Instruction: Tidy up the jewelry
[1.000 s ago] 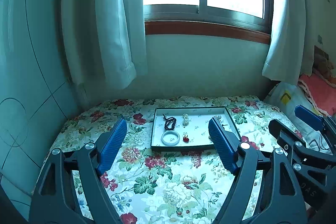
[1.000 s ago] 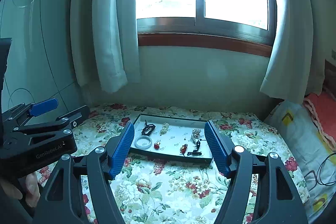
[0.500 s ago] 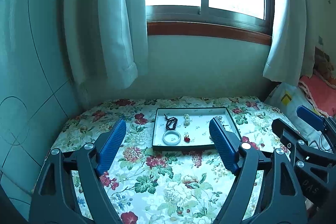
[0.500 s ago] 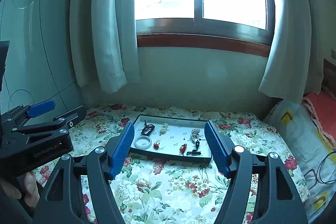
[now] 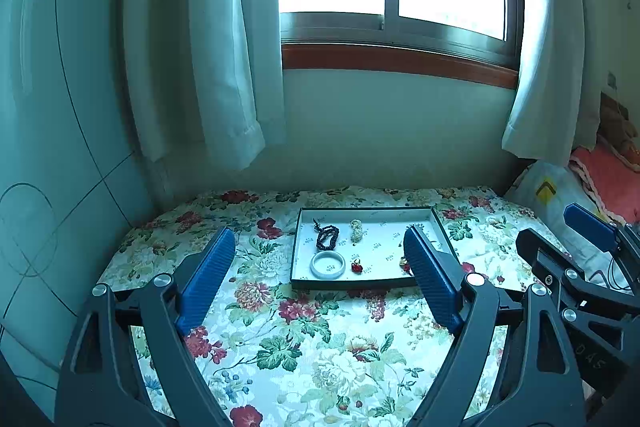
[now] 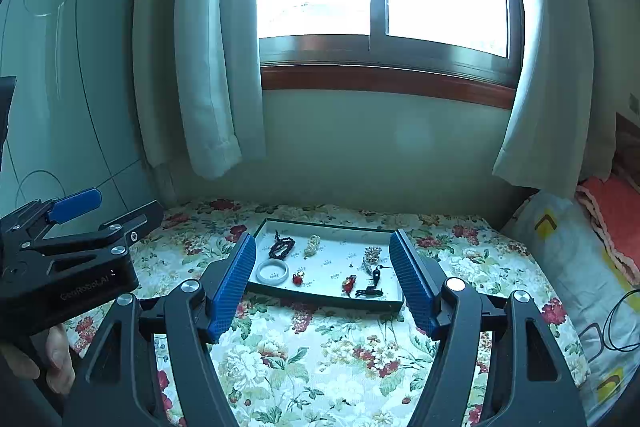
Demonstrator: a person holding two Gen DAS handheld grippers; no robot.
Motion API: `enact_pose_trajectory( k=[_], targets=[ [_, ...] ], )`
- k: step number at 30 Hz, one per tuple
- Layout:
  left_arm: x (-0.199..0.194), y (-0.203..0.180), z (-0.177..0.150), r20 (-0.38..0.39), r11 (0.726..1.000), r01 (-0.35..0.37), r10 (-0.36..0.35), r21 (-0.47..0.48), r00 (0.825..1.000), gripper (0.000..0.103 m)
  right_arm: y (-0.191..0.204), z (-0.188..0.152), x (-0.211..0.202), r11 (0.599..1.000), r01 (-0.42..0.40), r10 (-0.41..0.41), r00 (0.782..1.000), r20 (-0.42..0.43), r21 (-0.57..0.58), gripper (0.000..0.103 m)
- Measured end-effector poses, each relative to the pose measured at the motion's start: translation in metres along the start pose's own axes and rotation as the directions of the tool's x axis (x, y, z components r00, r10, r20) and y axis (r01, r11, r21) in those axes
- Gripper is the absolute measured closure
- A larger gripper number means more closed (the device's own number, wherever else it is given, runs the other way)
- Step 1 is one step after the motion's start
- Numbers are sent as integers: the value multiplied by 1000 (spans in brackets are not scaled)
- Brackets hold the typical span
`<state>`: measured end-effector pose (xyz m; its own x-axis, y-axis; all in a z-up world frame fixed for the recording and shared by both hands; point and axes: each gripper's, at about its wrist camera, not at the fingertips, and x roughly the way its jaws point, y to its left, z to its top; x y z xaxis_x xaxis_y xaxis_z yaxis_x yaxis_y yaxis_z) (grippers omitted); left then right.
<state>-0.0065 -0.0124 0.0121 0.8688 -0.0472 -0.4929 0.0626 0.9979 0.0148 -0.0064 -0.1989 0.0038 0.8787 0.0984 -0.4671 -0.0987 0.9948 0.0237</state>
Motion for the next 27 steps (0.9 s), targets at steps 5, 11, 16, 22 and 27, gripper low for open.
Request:
enact_pose_trajectory(
  k=[5, 11, 16, 22, 27],
  targets=[
    [1, 0, 1, -2, 1000, -2, 2, -3, 1000, 17, 1, 1, 0, 1000, -1, 1, 1000, -1, -1, 35],
    [2, 1, 1, -3, 1000, -5, 5, -4, 1000, 16, 1, 1, 0, 1000, -2, 2, 1000, -2, 0, 35],
    [2, 1, 0, 1, 1000, -9, 9, -6, 1000, 11, 1, 1, 0, 1000, -2, 2, 1000, -2, -1, 35],
    [3, 1, 0, 2, 1000, -11, 11, -4, 1000, 11, 1, 1, 0, 1000, -3, 3, 1000, -3, 0, 35],
    [3, 1, 0, 2, 1000, -11, 11, -4, 1000, 11, 0, 1, 0, 1000, -2, 2, 1000, -2, -1, 35]
  ],
)
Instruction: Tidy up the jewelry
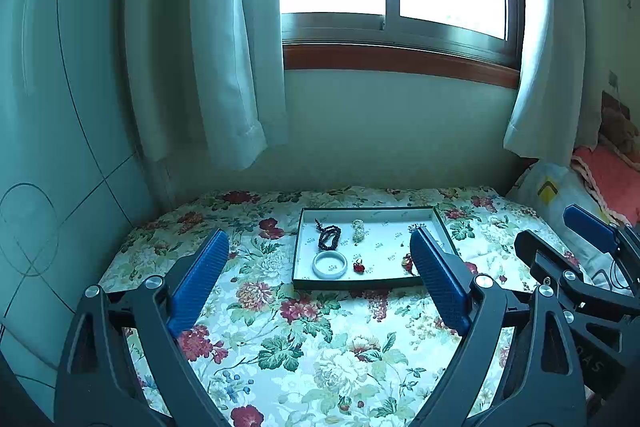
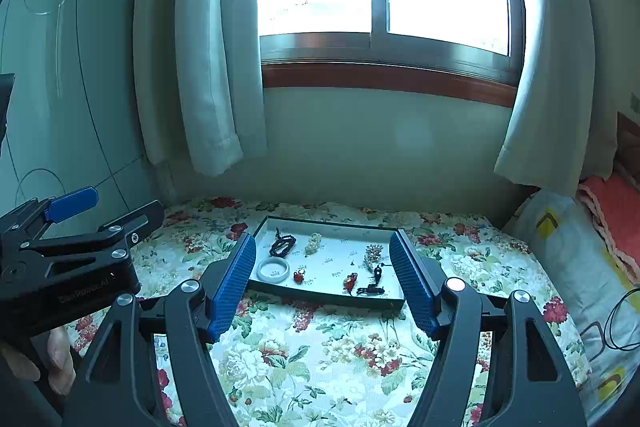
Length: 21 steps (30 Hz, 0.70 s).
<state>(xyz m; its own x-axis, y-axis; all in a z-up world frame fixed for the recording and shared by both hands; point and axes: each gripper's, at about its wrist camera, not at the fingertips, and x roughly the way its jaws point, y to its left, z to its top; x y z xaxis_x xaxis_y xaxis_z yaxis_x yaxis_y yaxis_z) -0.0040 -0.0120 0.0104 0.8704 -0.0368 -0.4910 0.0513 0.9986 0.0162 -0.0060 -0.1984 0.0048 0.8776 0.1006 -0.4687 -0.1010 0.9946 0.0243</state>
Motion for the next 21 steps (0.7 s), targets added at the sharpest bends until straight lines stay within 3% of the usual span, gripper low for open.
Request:
enact_pose_trajectory(
  k=[21],
  targets=[
    [-1, -2, -4, 34, 1000, 6, -6, 7, 999, 2, 2, -8, 1, 1000, 2, -2, 1000, -11, 2, 35]
  ],
)
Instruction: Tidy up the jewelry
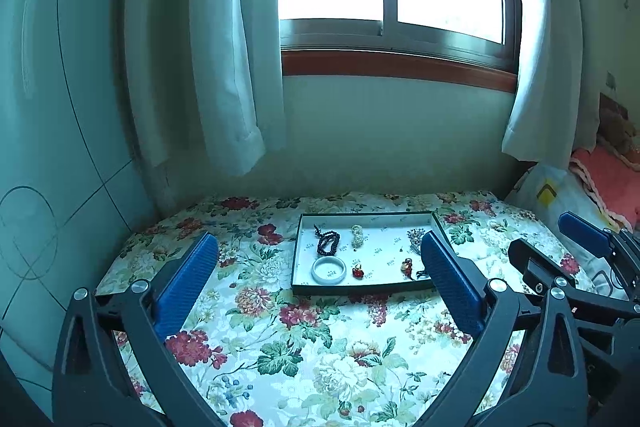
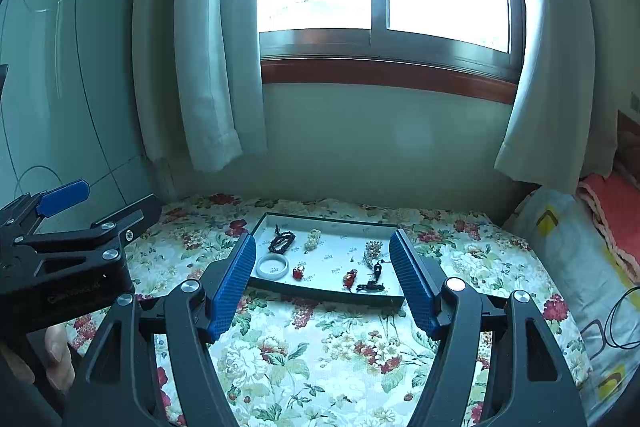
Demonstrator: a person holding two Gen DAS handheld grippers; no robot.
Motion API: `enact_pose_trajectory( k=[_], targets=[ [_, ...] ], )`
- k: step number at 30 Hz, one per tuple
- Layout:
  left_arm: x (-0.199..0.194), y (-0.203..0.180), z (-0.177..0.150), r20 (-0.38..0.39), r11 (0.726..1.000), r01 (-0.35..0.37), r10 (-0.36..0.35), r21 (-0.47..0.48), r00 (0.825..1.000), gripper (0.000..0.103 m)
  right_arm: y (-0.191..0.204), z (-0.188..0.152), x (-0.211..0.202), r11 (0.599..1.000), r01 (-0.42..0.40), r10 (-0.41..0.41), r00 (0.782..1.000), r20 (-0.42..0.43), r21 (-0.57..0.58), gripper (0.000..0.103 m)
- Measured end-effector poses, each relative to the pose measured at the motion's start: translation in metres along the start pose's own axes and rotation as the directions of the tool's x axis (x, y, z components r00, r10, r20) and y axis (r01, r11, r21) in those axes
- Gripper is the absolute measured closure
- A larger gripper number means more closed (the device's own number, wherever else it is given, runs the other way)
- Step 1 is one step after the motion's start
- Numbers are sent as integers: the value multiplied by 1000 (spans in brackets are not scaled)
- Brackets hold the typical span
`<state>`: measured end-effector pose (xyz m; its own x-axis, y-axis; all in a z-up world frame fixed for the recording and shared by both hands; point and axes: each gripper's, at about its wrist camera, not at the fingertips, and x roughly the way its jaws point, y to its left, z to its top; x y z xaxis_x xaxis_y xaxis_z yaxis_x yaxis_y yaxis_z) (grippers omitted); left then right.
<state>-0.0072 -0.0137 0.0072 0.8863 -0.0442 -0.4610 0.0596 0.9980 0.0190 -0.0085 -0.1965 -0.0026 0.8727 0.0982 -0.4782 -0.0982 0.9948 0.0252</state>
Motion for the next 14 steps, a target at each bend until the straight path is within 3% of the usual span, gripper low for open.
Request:
enact_pose_trajectory(
  k=[7, 11, 14],
  targets=[
    [12, 10, -3, -18, 999, -24, 24, -24, 1000, 2, -3, -2, 5, 1000, 5, -5, 1000, -12, 3, 35],
    [30, 21, -7, -70, 998, -29, 26, -54, 997, 2, -8, -4, 13, 1000, 14, -14, 1000, -26, 13, 34],
    [49, 30, -15, -114, 997, -49, 42, -62, 993, 2, -15, -9, 23, 999, 25, -24, 999, -43, 21, 29]
  ],
)
